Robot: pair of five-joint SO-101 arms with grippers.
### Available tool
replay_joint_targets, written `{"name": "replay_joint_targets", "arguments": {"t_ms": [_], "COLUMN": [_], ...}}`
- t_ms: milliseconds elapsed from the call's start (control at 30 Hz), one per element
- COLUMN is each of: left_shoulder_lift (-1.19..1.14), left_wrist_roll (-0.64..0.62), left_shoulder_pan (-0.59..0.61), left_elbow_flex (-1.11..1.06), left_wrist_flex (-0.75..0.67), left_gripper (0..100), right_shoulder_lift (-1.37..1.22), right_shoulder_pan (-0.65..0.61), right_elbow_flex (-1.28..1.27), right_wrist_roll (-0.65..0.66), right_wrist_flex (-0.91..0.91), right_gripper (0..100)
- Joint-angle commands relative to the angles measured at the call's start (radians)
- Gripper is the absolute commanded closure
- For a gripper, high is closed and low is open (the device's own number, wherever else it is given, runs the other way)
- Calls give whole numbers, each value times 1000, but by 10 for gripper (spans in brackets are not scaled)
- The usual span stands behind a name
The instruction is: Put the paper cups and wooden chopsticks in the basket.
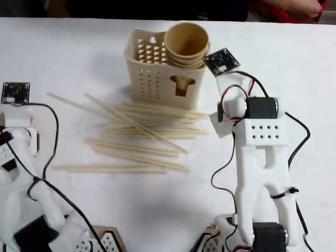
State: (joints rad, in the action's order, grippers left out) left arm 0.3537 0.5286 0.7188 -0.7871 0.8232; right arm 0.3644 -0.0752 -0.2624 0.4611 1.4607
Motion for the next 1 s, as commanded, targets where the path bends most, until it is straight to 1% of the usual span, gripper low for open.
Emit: {"name": "replay_joint_targets", "arguments": {"t_ms": [0,67,133,233,500,667,900,967], "left_shoulder_lift": [105,139,163,173,119,2,-280,-358], "left_wrist_roll": [-5,-3,41,137,232,325,508,528], "left_shoulder_pan": [-18,-18,-33,-70,-157,-208,-211,-211], "left_elbow_flex": [18,18,31,84,330,502,784,862], "left_wrist_flex": [-8,-2,38,178,585,769,945,956], "left_gripper": [978,978,978,978,978,978,977,977], "right_shoulder_lift": [30,28,28,28,28,30,31,30], "right_shoulder_pan": [8,8,8,8,8,7,8,8], "right_elbow_flex": [9,9,8,8,5,-37,-51,-51], "right_wrist_roll": [-5,-5,-5,-5,-5,-3,-3,-3], "right_wrist_flex": [-16,-16,-16,-16,-16,-51,-71,-71], "right_gripper": [836,836,836,836,836,835,835,835]}}
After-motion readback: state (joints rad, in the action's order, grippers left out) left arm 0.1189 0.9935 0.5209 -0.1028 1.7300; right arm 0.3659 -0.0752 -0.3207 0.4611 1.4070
